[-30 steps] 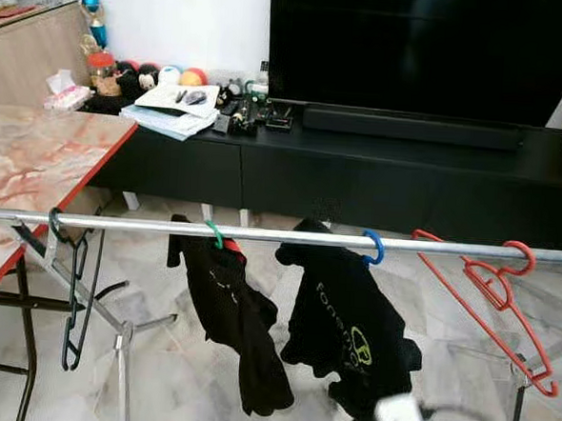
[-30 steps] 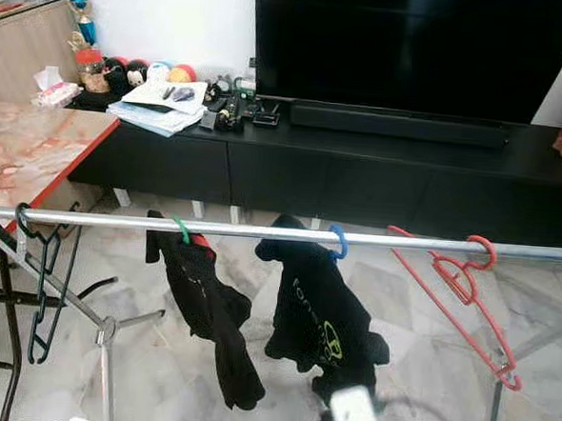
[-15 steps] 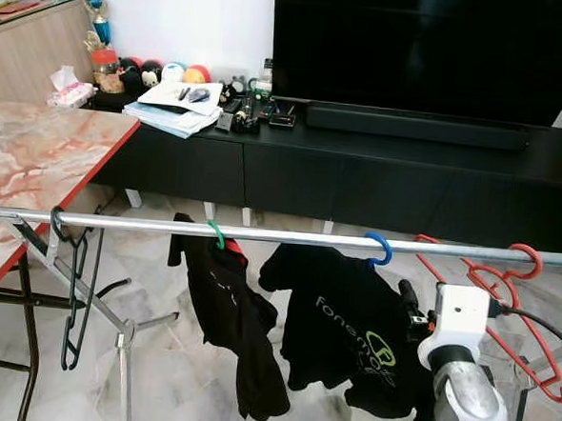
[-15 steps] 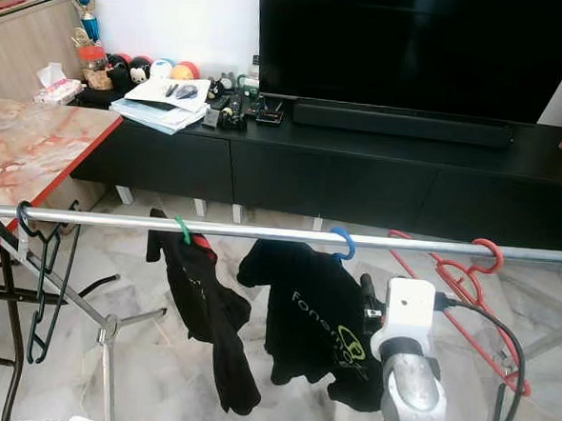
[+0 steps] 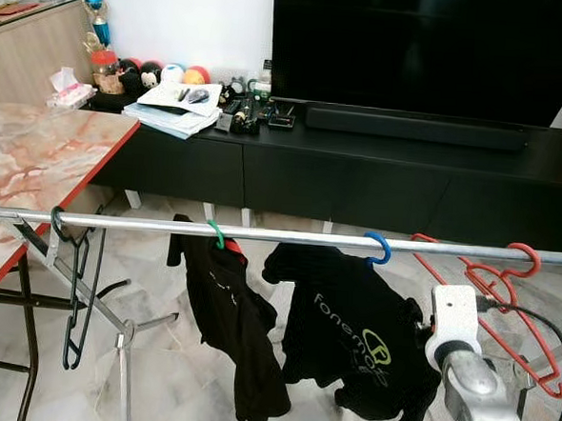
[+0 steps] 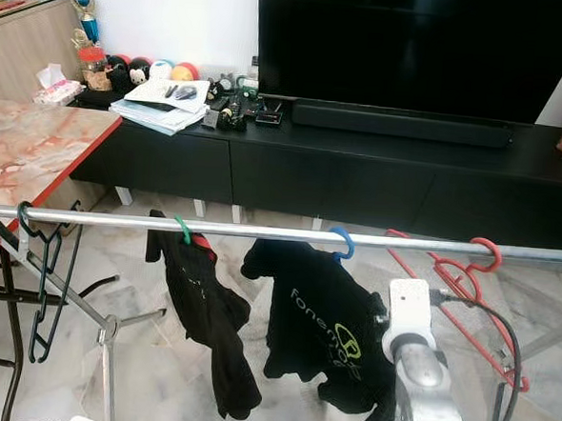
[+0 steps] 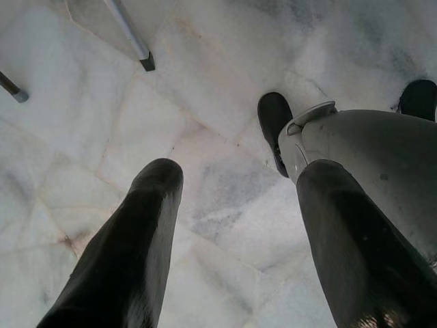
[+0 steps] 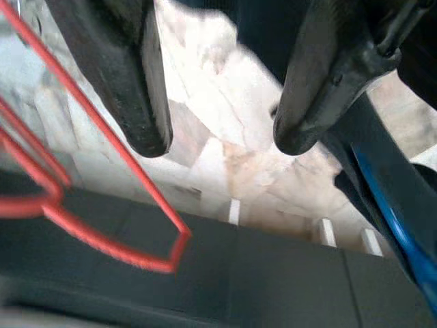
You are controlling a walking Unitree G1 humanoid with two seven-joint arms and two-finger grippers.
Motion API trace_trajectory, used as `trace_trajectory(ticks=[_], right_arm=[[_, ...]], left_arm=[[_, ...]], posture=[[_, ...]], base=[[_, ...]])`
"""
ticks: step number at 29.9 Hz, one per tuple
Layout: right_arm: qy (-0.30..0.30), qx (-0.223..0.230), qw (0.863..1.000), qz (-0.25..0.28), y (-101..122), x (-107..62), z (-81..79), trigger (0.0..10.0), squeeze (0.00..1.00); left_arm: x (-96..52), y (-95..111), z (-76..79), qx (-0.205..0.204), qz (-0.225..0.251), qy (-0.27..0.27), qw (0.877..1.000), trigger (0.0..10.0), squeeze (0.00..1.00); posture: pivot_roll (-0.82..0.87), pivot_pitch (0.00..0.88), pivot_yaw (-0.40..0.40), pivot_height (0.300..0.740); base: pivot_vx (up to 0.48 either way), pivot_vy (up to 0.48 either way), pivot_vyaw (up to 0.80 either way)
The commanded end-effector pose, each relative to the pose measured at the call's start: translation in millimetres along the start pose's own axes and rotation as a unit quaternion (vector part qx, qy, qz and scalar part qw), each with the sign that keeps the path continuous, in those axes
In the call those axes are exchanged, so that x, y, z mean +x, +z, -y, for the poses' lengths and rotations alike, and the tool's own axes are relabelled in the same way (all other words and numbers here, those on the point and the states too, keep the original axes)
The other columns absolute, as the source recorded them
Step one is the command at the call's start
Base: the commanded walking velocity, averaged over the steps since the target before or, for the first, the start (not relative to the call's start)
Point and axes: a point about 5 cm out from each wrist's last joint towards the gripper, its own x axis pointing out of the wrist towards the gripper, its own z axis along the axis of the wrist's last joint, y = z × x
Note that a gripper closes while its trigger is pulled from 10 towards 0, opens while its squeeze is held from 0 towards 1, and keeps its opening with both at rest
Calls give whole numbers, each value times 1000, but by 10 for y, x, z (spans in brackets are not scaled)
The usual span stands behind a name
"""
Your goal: Hang hanger
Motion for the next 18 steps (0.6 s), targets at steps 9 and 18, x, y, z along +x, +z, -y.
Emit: trace_trajectory(ticks=[9,18], right_arm=[[62,60,996,27,175,77,-35,10000,0],[121,59,991,23,227,102,-141,10000,0]], left_arm=[[-5,-58,2,4,-13,-5,1000,10000,0],[-7,-56,-2,3,-13,-10,1000,10000,0]], posture=[[38,13,44,740],[42,25,44,740]], base=[[0,0,0],[0,0,0]])
